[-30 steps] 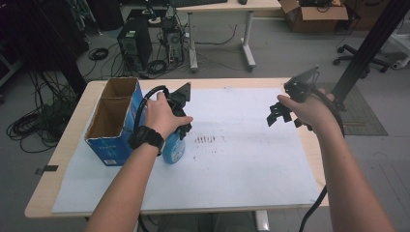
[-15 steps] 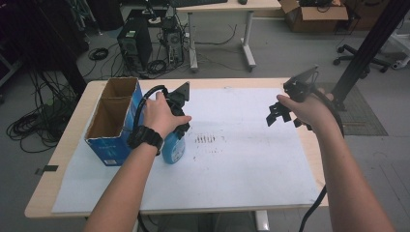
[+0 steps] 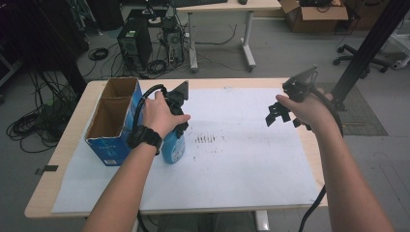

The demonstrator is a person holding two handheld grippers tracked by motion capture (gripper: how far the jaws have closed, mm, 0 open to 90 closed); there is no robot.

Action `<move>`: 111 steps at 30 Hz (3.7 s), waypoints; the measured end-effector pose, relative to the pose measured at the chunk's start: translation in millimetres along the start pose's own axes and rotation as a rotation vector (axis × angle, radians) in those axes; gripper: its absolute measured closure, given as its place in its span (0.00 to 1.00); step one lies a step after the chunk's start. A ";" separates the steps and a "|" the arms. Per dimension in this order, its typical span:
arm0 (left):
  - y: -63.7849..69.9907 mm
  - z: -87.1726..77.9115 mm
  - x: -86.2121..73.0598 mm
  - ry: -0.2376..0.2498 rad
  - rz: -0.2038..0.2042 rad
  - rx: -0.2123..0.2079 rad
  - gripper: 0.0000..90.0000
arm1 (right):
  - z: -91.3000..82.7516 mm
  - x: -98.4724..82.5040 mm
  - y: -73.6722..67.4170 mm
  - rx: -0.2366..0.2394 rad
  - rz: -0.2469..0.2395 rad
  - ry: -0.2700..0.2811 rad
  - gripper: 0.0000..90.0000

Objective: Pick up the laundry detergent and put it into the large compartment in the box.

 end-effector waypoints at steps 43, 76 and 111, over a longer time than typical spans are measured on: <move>-4.8 -82.8 0.9 0.018 0.024 -0.002 0.41 | -14.0 -2.6 -4.2 0.012 -0.012 0.016 0.04; -39.8 -189.0 6.0 0.078 -0.024 -0.015 0.41 | -22.7 4.2 -4.1 0.026 -0.025 0.022 0.04; -160.2 -182.3 -41.1 0.083 -0.351 0.018 0.41 | -14.5 10.8 2.5 0.025 -0.014 0.015 0.04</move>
Point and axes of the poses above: each handheld gripper's, and its own axes: z roughly forward along the jaws, x roughly out of its top, y roughly to its right, the point moved 1 cm from there along z, roughly forward along the jaws, and after that the axes turned 4 degrees about y, right-handed, at the moved point
